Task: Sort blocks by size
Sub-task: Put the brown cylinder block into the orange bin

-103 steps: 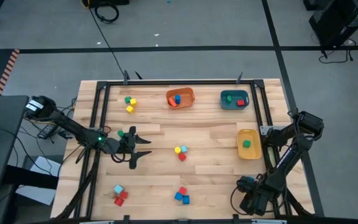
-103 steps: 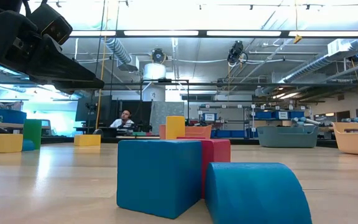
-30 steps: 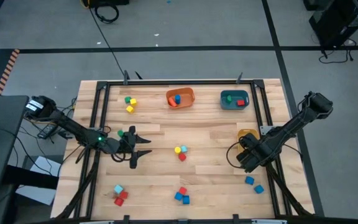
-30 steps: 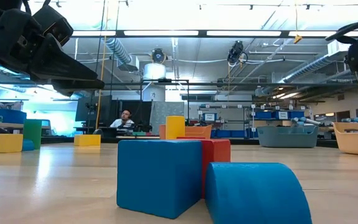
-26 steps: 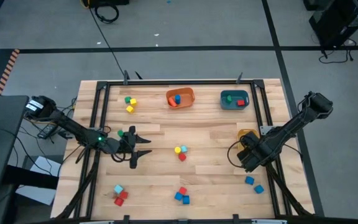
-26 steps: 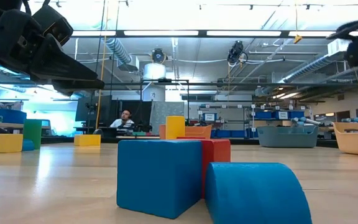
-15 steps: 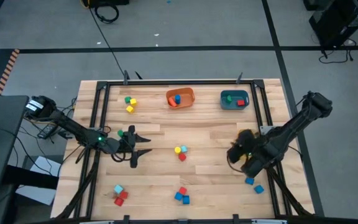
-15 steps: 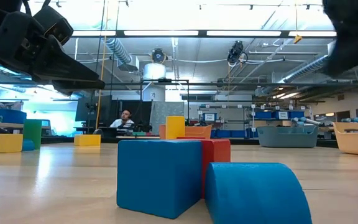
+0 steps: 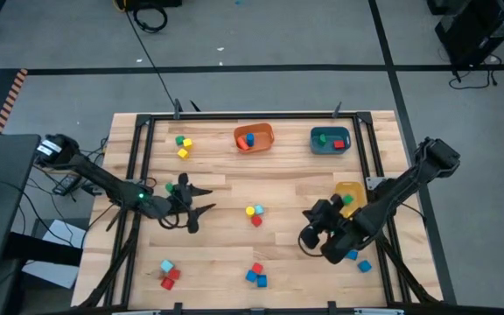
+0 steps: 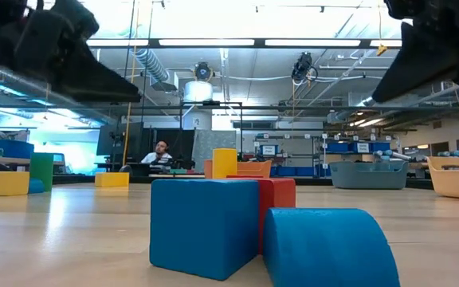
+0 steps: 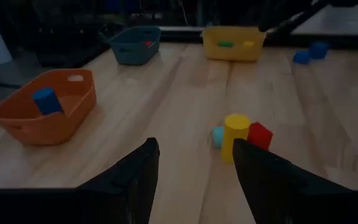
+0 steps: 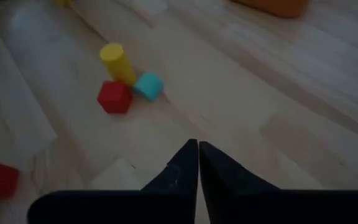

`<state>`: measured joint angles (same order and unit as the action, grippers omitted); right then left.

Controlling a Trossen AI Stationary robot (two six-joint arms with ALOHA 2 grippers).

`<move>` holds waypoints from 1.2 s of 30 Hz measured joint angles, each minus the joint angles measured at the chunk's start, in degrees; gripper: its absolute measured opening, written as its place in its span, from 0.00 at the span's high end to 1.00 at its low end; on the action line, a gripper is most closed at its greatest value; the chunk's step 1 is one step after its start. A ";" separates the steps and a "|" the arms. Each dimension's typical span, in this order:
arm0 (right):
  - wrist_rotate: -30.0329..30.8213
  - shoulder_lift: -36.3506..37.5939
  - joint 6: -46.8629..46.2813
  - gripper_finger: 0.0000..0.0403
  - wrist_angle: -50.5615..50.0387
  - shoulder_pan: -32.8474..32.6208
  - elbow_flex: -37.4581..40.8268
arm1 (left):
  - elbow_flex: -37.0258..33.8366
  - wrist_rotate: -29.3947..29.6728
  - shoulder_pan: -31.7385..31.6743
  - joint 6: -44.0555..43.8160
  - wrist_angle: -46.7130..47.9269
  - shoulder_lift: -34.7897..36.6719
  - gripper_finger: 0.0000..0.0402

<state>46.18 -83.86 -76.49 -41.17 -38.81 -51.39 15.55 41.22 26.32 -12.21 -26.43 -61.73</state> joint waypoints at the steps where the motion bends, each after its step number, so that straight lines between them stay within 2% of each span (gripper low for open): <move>1: -0.54 -0.46 0.07 0.95 0.00 0.00 0.02 | 2.05 0.59 0.38 -0.02 3.84 0.00 0.47; 4: -2.40 -0.89 0.92 0.96 -0.30 0.00 0.02 | 9.62 3.10 1.51 -2.18 18.68 -0.68 0.47; 9: -3.80 -0.62 1.86 0.94 -0.33 -0.04 0.02 | 22.13 4.50 3.04 -15.07 42.10 -2.70 0.47; 15: -3.92 -0.02 4.09 0.91 -0.36 -0.04 0.02 | 35.55 -1.55 5.82 -44.78 70.68 -6.63 0.48; 19: -4.25 0.08 4.25 0.92 -0.30 -0.13 0.02 | 41.66 -7.27 8.90 -59.41 84.92 -10.48 0.51; 22: -4.29 0.08 4.29 0.93 -0.30 -0.28 0.02 | 44.29 -12.94 11.08 -68.37 91.38 -12.43 0.55; 25: -4.29 0.08 4.82 0.95 -0.27 -0.28 0.02 | 44.65 -18.39 13.75 -74.80 92.02 -12.68 0.57; 33: -4.29 0.02 5.63 0.94 -0.06 -0.44 0.02 | 44.30 -23.32 22.17 -90.26 92.26 -12.68 0.57; 36: -4.29 -0.21 5.75 0.94 0.03 -0.50 0.04 | 44.28 -27.73 24.22 -96.48 93.19 -12.68 0.57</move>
<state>41.89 -84.08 -70.74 -41.14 -39.31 -51.35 59.83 13.49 50.53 -108.69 66.76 -74.41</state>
